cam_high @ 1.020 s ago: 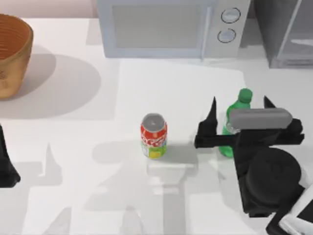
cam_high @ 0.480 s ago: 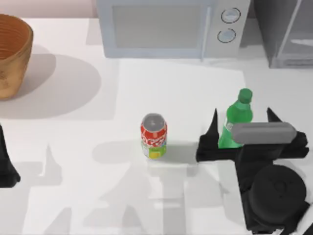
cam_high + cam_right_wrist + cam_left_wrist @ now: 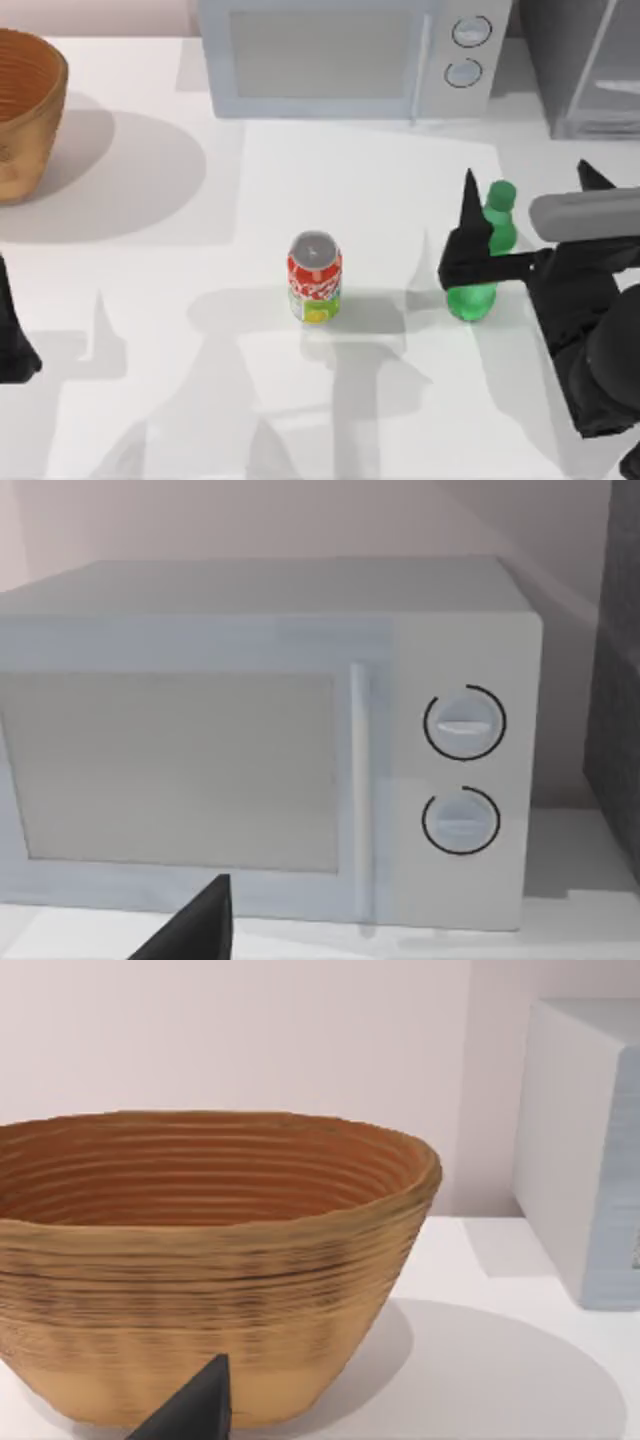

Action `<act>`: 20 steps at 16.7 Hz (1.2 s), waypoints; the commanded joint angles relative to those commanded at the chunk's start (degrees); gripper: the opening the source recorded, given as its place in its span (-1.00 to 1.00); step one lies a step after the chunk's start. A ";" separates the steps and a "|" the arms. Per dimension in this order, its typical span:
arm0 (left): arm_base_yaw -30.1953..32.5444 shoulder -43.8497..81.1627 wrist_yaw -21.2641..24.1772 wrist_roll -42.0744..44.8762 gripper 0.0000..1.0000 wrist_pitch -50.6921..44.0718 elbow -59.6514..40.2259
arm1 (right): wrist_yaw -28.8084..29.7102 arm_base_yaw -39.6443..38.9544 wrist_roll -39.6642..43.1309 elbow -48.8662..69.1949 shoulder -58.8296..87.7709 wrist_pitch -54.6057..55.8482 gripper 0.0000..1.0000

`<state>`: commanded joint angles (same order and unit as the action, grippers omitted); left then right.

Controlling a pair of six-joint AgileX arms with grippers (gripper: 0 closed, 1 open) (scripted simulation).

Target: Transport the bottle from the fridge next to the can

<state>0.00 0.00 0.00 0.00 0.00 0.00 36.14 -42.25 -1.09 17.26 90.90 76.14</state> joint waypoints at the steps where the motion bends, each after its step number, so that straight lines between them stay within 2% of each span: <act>1: 0.00 0.00 0.00 0.00 1.00 0.00 0.00 | -2.68 1.92 0.05 -1.00 -4.61 -3.59 1.00; 11: 0.00 0.00 0.00 0.00 1.00 0.00 0.00 | -26.39 26.54 0.17 -13.46 -57.11 -48.37 1.00; 16: 0.00 0.00 0.00 0.00 1.00 0.00 0.00 | -33.07 36.83 0.50 -16.52 -79.48 -66.41 1.00; 20: 0.00 0.00 0.00 0.00 1.00 0.00 0.00 | -35.68 41.56 0.97 -17.24 -89.38 -74.79 1.00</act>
<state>0.00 0.00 0.00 0.00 0.00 0.00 0.46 -0.69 -0.12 0.01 1.52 1.36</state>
